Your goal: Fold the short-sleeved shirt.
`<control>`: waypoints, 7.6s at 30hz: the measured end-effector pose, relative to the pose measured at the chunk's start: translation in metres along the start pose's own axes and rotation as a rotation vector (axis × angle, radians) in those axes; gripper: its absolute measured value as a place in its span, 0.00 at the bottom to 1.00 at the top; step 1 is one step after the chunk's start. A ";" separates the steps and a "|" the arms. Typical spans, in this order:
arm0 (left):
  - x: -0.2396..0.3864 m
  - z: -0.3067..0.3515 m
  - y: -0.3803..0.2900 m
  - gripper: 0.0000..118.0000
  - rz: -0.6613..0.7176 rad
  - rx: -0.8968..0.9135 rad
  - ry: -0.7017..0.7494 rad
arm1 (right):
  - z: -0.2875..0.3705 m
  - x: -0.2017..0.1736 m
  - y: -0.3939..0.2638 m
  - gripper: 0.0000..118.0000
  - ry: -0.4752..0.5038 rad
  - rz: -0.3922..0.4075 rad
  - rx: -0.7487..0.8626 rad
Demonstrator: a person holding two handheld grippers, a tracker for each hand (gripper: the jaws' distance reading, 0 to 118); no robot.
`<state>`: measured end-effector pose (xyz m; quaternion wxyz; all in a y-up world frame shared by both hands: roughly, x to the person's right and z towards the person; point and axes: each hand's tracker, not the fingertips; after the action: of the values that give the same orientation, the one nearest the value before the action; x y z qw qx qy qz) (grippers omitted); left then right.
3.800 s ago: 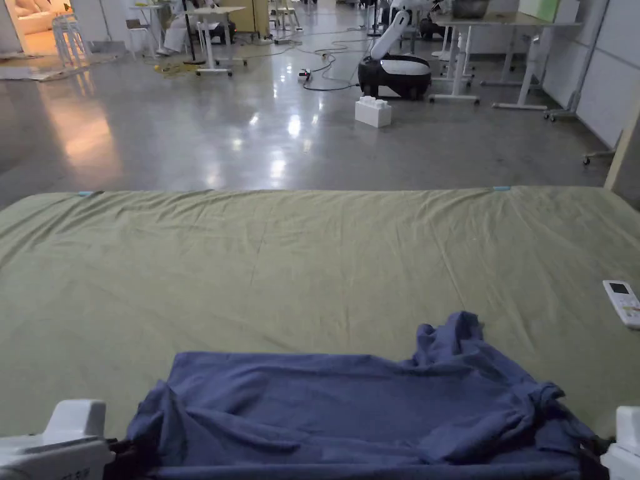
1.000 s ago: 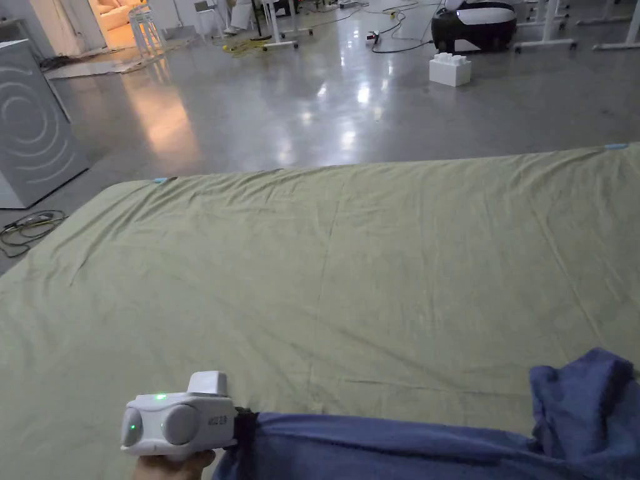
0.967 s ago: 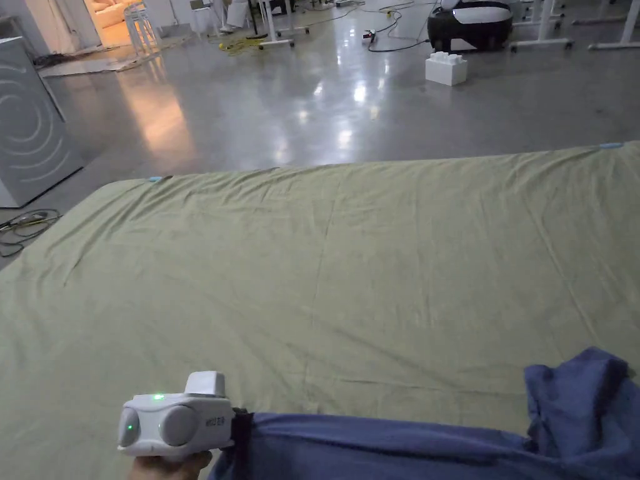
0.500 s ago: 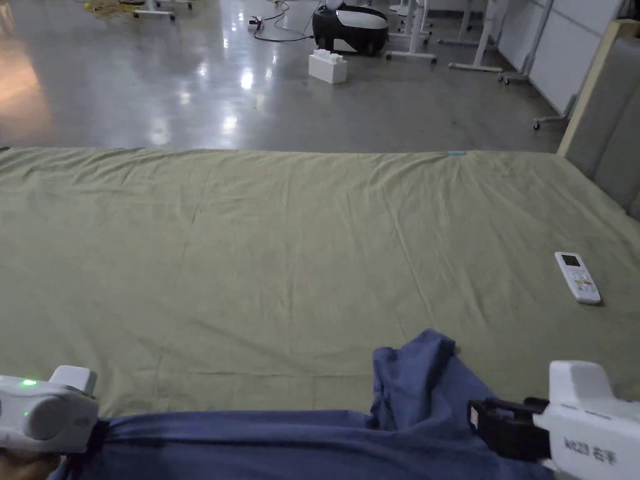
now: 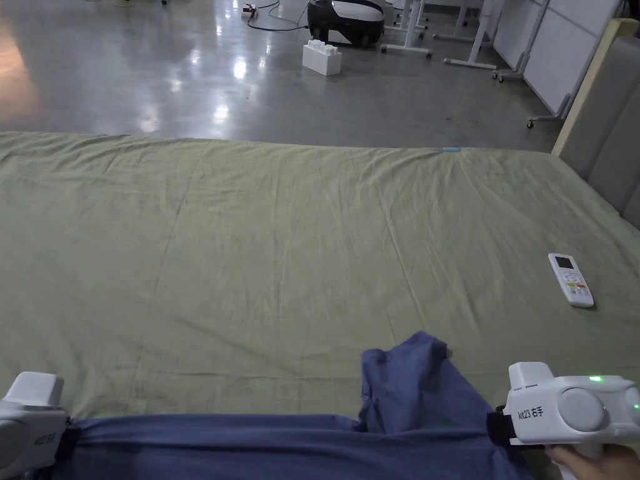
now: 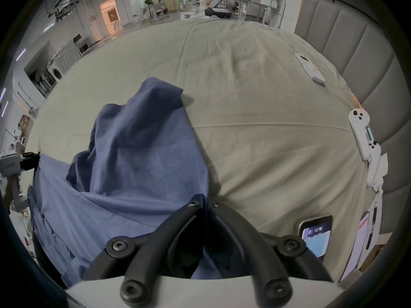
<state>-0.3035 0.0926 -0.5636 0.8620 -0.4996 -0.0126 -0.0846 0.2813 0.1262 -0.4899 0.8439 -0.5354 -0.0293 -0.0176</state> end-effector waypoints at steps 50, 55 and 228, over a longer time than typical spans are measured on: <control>0.012 0.383 -0.197 0.43 0.080 0.951 -0.165 | 0.296 -0.136 -0.241 0.45 0.072 0.049 0.906; 0.046 0.397 -0.199 0.05 -0.105 0.954 -0.132 | 0.307 -0.156 -0.235 0.00 0.097 0.059 0.928; 0.228 0.132 -0.138 0.03 0.357 -0.044 -0.799 | 0.258 -0.075 -0.362 0.00 0.003 -0.238 0.535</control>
<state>-0.0929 0.1090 -0.3546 0.7797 -0.5056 -0.2568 0.2655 0.1760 0.2051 -0.0588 0.9472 -0.2866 -0.0941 -0.1088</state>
